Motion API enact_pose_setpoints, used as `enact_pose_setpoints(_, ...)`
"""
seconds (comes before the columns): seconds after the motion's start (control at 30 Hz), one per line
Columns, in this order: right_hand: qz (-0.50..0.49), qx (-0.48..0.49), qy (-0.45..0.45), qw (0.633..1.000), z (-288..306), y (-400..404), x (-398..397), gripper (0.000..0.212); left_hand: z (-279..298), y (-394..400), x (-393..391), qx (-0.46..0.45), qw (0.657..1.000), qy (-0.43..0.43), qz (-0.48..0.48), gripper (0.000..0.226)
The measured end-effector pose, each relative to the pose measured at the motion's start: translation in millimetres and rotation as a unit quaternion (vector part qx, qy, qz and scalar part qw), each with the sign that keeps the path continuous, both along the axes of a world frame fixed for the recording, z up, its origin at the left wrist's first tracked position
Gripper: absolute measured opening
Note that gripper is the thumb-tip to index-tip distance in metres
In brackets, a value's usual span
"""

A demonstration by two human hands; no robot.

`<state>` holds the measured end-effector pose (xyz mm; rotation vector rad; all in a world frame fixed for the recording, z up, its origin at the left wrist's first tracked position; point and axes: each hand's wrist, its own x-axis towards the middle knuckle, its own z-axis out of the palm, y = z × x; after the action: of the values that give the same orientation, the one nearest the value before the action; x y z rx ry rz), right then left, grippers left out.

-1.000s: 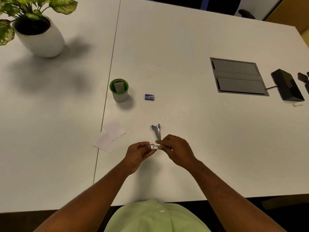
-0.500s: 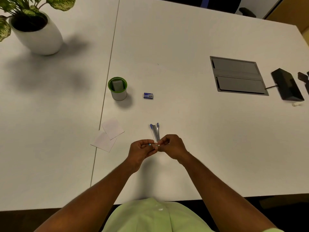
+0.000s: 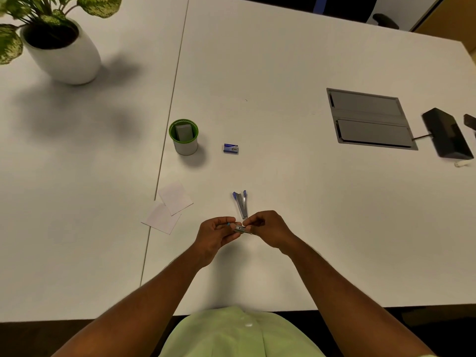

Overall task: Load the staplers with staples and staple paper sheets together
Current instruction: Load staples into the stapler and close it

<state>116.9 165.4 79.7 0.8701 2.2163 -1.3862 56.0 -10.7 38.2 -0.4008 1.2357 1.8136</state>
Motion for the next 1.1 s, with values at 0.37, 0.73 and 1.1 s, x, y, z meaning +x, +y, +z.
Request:
enact_pose_setpoints(0.37,0.051,0.156,-0.062,0.984,-0.3,24.2,8.3,0.016,-7.3,-10.9,-11.5,-0.007,0.999,-0.009,0.043,0.017)
enact_pose_setpoints(0.73,-0.092,0.024,0.038,0.995,4.0,26.6,9.6,0.013,-10.0,-12.6,-10.9,-0.052,0.998,0.017,0.036,0.015)
enact_pose_setpoints(1.1,-0.125,-0.182,0.108,0.969,15.0,3.0,-3.7,0.022,-3.7,-7.0,-7.5,-0.041,0.999,0.011,0.030,0.018)
